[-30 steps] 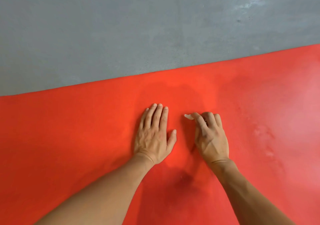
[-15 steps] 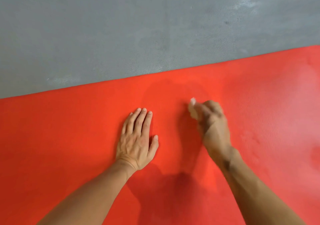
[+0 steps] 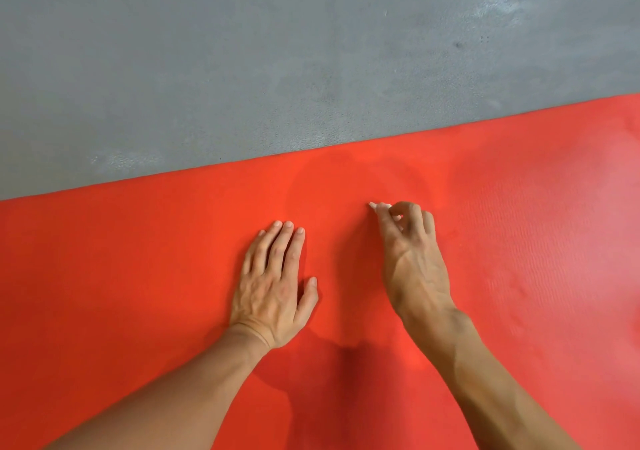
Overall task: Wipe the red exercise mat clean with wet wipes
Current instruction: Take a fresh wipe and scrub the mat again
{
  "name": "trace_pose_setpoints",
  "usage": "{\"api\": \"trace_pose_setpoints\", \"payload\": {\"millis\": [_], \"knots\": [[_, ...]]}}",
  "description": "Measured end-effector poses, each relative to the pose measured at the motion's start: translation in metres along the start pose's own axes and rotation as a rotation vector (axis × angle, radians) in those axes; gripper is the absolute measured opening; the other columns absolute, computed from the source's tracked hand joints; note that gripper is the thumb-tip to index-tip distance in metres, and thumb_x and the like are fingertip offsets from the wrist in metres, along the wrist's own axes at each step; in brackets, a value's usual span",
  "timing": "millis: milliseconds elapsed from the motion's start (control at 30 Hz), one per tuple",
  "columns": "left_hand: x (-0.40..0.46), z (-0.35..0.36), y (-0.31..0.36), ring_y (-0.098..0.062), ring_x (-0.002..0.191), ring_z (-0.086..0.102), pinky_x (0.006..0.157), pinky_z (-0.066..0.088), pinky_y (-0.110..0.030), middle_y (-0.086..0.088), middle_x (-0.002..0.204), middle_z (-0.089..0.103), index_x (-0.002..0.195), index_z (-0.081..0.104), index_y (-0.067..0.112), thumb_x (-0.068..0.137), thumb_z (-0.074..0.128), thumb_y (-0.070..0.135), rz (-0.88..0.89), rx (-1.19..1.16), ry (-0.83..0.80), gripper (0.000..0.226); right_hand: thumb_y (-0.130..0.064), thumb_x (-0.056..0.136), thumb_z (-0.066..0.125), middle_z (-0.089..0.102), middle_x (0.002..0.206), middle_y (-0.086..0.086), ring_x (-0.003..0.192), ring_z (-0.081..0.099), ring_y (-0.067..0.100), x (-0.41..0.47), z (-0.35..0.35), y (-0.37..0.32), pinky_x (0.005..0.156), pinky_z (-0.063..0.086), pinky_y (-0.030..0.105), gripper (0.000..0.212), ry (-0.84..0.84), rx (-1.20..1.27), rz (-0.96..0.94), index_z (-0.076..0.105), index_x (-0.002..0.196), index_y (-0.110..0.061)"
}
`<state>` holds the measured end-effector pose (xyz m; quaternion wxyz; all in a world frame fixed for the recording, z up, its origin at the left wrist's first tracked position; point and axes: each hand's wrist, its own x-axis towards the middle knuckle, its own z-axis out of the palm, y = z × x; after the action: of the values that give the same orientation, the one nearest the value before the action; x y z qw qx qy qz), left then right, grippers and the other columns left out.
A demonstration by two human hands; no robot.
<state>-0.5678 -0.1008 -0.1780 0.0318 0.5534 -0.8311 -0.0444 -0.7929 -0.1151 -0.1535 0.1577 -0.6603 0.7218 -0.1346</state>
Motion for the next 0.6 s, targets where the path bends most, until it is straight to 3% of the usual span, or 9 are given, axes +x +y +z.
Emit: {"api": "trace_pose_setpoints", "payload": {"millis": [67,133,233,300,400,467,500,567,600], "knots": [[0.000,0.000,-0.001,-0.034,0.156,0.029,0.125,0.026,-0.055,-0.018,0.163,0.039,0.156,0.042,0.002,0.094,0.051,0.042,0.005,-0.001,-0.007,0.075,0.000,0.094,0.043,0.046,0.127,0.007,0.112,0.040,0.020,0.000,0.010,-0.003,0.090,0.041,0.021,0.054,0.014,0.057,0.030,0.052,0.146,-0.014],[0.000,0.000,-0.002,-0.034,0.155,0.029,0.125,0.027,-0.056,-0.018,0.163,0.039,0.156,0.043,0.002,0.094,0.049,0.043,0.006,-0.005,-0.005,0.074,-0.019,0.104,0.044,0.054,0.115,0.005,0.105,0.051,0.016,-0.007,0.015,-0.033,0.091,0.047,0.030,0.030,0.033,0.237,0.087,0.061,0.128,-0.014],[0.000,0.000,-0.002,-0.035,0.154,0.031,0.123,0.029,-0.056,-0.019,0.162,0.040,0.155,0.044,0.001,0.096,0.042,0.043,0.010,-0.024,-0.009,0.073,-0.014,0.097,0.061,0.059,0.110,0.011,0.096,0.056,0.029,-0.030,0.027,-0.067,0.084,0.054,0.035,0.039,-0.067,0.260,-0.193,0.060,0.134,-0.002],[0.001,-0.001,-0.002,-0.035,0.154,0.031,0.123,0.029,-0.057,-0.019,0.162,0.040,0.155,0.044,0.000,0.094,0.046,0.040,0.013,-0.024,-0.006,0.073,-0.016,0.097,0.056,0.057,0.110,0.008,0.096,0.055,0.030,-0.021,0.022,-0.044,0.084,0.053,0.036,0.041,-0.036,0.192,-0.305,0.061,0.136,-0.004],[0.001,-0.002,-0.002,-0.035,0.155,0.029,0.124,0.027,-0.057,-0.019,0.163,0.038,0.156,0.041,0.001,0.093,0.048,0.039,0.015,-0.008,-0.024,0.075,-0.021,0.099,0.055,0.052,0.113,-0.002,0.102,0.053,0.030,0.003,0.008,0.014,0.095,0.048,0.043,0.032,0.190,0.126,-0.009,0.066,0.129,-0.020],[0.001,-0.002,-0.002,-0.036,0.155,0.028,0.124,0.026,-0.057,-0.019,0.163,0.037,0.157,0.040,0.001,0.093,0.048,0.039,0.015,-0.007,-0.027,0.075,-0.011,0.096,0.057,0.054,0.115,0.007,0.104,0.049,0.032,0.007,0.010,0.029,0.100,0.044,0.040,0.039,0.297,0.115,0.115,0.064,0.133,-0.019],[0.001,-0.001,-0.002,-0.036,0.155,0.028,0.124,0.026,-0.057,-0.020,0.163,0.037,0.157,0.040,0.001,0.093,0.048,0.039,0.016,-0.006,-0.024,0.075,-0.017,0.098,0.060,0.054,0.113,0.006,0.104,0.050,0.031,0.003,0.015,0.017,0.103,0.044,0.043,0.032,0.292,0.157,0.179,0.066,0.127,-0.026],[0.000,-0.001,-0.002,-0.036,0.155,0.029,0.124,0.027,-0.057,-0.020,0.163,0.038,0.157,0.041,0.001,0.093,0.048,0.038,0.020,-0.008,-0.019,0.074,-0.041,0.102,0.058,0.055,0.109,-0.001,0.102,0.055,0.024,-0.013,0.023,-0.029,0.101,0.047,0.049,0.012,0.280,0.218,0.198,0.065,0.111,-0.041],[0.001,-0.001,-0.002,-0.036,0.155,0.030,0.124,0.027,-0.057,-0.019,0.162,0.039,0.156,0.041,0.001,0.093,0.047,0.038,0.022,-0.014,-0.009,0.074,-0.038,0.104,0.053,0.057,0.112,-0.001,0.102,0.056,0.022,-0.025,0.030,-0.045,0.097,0.051,0.045,0.018,0.230,0.244,0.049,0.065,0.117,-0.041]]}}
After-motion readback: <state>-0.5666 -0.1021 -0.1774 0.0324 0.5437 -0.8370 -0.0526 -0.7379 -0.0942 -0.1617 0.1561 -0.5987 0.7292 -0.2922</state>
